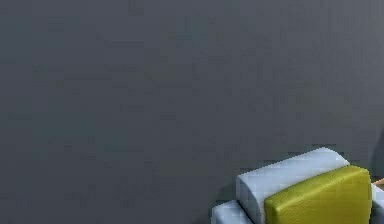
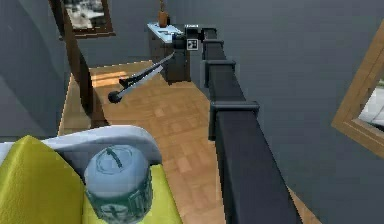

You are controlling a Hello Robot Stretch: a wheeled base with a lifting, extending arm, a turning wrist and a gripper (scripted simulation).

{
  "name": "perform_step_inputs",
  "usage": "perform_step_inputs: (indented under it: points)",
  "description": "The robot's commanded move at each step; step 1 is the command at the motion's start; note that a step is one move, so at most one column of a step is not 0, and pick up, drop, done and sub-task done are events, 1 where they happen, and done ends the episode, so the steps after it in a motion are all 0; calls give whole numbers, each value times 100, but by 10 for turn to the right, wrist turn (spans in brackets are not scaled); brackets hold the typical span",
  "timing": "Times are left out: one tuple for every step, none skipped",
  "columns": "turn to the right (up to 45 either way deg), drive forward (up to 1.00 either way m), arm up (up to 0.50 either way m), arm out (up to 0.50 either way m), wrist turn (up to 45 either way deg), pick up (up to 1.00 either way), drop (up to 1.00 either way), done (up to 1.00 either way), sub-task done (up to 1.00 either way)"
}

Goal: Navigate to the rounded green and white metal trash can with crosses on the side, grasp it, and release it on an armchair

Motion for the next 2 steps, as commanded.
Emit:
perform_step_inputs:
  points:
    - [0,0,0,-10,0,0,0,0,0]
    - [0,0,0,0,0,0,0,100,0]
